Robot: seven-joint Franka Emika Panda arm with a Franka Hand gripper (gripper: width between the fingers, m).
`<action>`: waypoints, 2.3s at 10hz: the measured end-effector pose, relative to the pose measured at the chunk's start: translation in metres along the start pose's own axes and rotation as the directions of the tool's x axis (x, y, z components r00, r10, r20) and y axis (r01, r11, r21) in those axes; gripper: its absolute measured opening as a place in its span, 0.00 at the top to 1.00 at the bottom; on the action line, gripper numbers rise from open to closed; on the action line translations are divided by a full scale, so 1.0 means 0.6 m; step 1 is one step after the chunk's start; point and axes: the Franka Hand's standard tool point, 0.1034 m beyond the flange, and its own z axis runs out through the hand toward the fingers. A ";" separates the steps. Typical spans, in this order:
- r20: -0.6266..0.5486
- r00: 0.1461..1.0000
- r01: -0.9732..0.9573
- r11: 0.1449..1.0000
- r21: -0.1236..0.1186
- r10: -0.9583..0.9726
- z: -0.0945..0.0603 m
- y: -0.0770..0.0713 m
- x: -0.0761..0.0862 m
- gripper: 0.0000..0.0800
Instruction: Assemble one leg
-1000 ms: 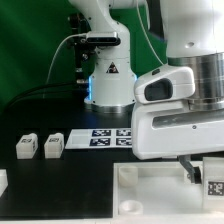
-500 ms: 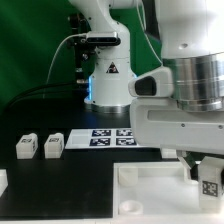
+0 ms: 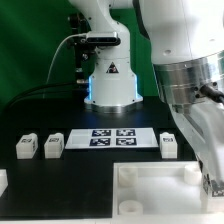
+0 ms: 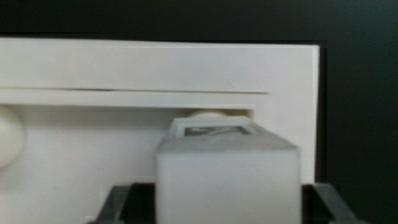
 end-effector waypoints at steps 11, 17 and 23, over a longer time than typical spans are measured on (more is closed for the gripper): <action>-0.010 0.719 0.695 0.719 -0.007 -0.695 0.006 0.005 -0.009 0.19; -0.006 -0.082 0.991 -0.081 -0.104 -0.997 0.003 0.000 -0.007 0.19; -0.050 0.390 0.915 0.393 -0.087 -0.920 0.005 0.000 -0.007 0.63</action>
Offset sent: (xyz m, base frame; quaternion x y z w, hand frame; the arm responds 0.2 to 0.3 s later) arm 0.0000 0.0000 0.0000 0.0000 0.0000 -0.0899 0.9960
